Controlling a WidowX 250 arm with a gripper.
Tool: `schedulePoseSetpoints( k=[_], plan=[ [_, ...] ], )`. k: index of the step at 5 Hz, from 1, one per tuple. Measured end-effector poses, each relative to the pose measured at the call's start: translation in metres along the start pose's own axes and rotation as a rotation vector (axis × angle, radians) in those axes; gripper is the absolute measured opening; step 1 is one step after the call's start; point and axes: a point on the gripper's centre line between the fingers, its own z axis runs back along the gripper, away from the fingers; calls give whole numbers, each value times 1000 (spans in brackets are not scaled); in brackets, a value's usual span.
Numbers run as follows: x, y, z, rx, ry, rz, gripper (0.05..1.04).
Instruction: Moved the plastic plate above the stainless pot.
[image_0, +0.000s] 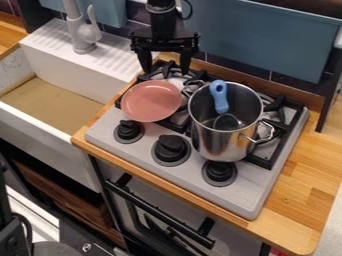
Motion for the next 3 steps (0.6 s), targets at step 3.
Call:
schedulePoseSetpoints(
  k=[3],
  plan=[
    [14,39,-9,-59,-22,4,999]
  ],
)
